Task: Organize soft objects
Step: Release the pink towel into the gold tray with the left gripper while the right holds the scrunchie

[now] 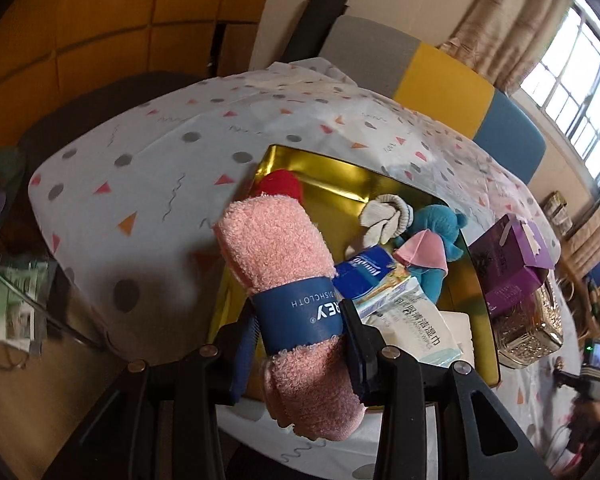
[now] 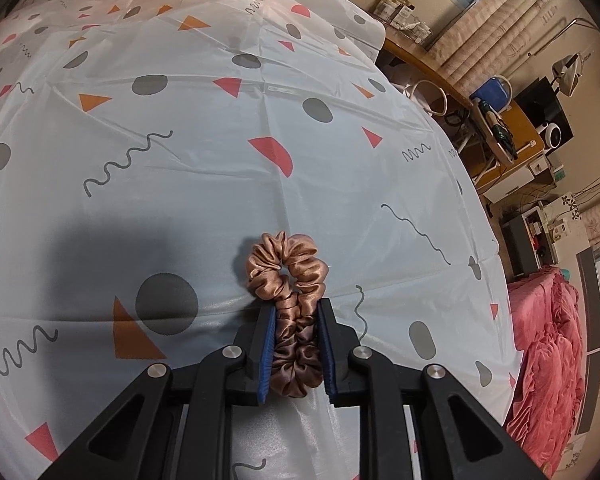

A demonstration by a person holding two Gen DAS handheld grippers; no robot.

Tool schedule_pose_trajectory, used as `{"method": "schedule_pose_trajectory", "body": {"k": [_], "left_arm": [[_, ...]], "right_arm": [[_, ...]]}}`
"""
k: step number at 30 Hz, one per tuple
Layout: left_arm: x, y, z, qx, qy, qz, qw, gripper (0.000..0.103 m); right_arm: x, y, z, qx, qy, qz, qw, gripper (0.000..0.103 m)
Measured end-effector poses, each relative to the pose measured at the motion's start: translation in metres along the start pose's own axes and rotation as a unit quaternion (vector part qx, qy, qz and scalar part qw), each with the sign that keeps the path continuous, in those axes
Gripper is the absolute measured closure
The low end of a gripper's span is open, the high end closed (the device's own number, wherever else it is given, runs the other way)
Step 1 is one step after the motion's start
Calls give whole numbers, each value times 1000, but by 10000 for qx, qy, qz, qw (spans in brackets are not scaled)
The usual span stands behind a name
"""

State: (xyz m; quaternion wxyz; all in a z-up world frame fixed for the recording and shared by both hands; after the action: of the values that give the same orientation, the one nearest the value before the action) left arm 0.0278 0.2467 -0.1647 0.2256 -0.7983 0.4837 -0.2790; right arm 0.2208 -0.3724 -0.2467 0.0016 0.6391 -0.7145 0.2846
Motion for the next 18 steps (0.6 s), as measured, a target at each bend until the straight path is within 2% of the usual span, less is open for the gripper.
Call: {"method": "schedule_pose_trajectory", "body": {"k": [5,8,10,12,15,18], "left_arm": [[27,11,6,-230,605,81,9979,63],[48,7,16,-369,968,84,9946,63],[56,-3,24,-368,1052,-48,9938,63],[54,-16,38,-451,1011,-255,9935,63],[41,-32,65,-648,459,-176,9967,63],[32,-50,81,-632,183,-53,9978,63]], "right_arm": [[0,-1,0,11,33,-44,10000,83],[1,-1,1,15,30,-50,10000,83],[1,-1,2,14,33,-58,10000,83],[1,-2,2,17,37,-60,10000,83],[2,-2,2,21,42,-70,10000,83],[2,-2,2,27,49,-85,9999,83]]}}
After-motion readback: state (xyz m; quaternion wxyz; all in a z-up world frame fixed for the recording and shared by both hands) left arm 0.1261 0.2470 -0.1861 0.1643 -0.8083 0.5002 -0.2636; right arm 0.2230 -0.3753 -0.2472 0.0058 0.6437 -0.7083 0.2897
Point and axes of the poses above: each gripper's, at about its wrist camera, not at the fingertips, and z roughly the way its jaws point, x to its right, y to its underside, the point moved 8 cm from there along z, roughly the way its jaws point, and after that the axes turned 5 degrees about z, right-handed, at the moved point
